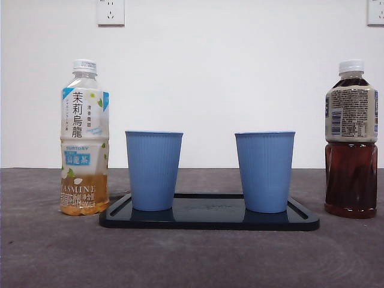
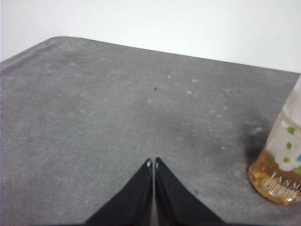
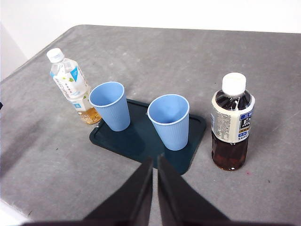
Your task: Pour the drink into the cup
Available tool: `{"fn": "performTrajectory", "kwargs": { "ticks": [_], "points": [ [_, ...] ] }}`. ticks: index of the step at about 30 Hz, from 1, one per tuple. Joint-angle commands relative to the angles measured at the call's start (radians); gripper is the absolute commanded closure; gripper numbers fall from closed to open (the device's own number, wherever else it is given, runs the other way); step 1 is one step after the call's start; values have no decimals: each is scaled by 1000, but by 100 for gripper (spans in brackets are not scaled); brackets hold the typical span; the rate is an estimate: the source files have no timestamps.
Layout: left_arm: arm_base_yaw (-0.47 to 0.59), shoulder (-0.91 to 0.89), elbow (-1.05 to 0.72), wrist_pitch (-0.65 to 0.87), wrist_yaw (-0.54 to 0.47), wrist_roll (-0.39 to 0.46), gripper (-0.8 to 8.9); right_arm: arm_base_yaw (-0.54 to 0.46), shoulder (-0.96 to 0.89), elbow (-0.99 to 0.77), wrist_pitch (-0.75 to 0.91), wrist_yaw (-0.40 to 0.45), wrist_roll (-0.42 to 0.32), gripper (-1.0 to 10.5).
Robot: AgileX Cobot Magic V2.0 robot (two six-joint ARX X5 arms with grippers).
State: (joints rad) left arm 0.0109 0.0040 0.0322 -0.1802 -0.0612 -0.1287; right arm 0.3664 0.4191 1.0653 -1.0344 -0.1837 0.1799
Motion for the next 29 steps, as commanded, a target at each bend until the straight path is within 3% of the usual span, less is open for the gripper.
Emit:
{"fn": "performTrajectory", "kwargs": {
  "ticks": [1,19,23,29],
  "points": [
    [-10,-1,-20,-6,-4,102,807,6,2,16,10,1,-8,932],
    [-25,-1,-20,-6,-4,111,807,6,2,16,11,5,-9,932],
    [-25,-1,-20,-6,-4,111,807,-14,2,-8,18,147,-68,933],
    [-25,-1,-20,-6,-4,111,807,-197,-58,-336,341,334,-75,933]
  ]
}}
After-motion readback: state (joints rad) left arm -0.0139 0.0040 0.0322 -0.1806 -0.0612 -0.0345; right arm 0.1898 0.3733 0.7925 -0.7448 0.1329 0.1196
